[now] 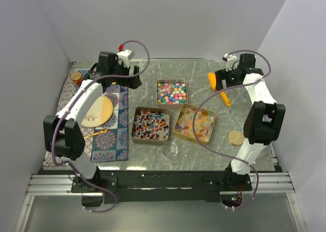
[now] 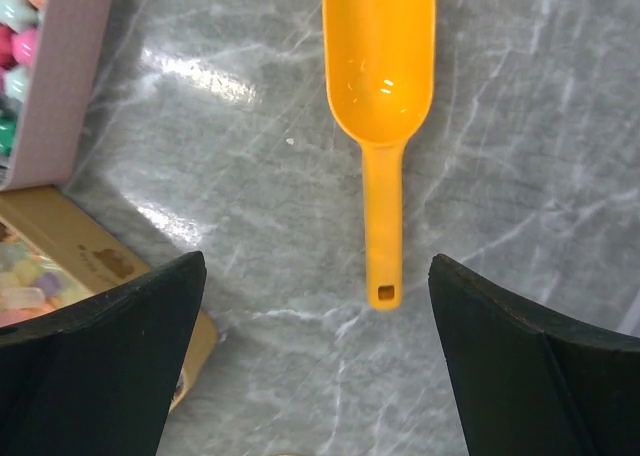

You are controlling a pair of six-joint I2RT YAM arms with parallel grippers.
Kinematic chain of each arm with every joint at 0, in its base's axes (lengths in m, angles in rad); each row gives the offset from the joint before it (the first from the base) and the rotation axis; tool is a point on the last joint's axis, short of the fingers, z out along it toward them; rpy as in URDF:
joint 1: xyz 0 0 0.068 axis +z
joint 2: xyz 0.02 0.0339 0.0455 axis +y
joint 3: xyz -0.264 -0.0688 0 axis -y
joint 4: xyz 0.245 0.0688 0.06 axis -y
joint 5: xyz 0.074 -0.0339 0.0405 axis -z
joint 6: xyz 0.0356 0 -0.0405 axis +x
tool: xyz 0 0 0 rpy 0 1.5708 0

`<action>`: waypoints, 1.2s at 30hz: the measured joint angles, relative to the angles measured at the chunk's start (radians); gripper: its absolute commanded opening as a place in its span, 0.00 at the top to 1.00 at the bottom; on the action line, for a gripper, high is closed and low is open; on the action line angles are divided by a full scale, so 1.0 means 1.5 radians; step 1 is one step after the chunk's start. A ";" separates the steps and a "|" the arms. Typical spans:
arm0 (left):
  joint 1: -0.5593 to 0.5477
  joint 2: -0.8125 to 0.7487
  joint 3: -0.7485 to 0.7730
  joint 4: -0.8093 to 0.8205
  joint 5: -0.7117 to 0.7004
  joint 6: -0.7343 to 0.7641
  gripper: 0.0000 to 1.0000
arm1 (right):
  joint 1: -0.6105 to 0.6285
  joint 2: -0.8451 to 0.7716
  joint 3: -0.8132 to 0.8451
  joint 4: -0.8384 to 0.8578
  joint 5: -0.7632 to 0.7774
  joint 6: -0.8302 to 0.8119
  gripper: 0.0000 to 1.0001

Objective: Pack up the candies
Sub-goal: Pick up the spatula from the center of the board.

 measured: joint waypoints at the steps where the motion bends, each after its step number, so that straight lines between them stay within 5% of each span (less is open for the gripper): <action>1: -0.003 -0.001 -0.005 -0.002 0.000 0.006 0.03 | 0.000 0.010 0.000 -0.001 -0.002 -0.009 0.10; 18: -0.002 0.020 -0.031 -0.027 -0.074 0.044 0.03 | -0.010 0.210 0.138 -0.027 0.035 -0.132 0.23; 36: -0.002 0.051 -0.029 -0.026 -0.096 0.044 0.03 | -0.010 0.219 0.137 -0.033 0.047 -0.171 0.33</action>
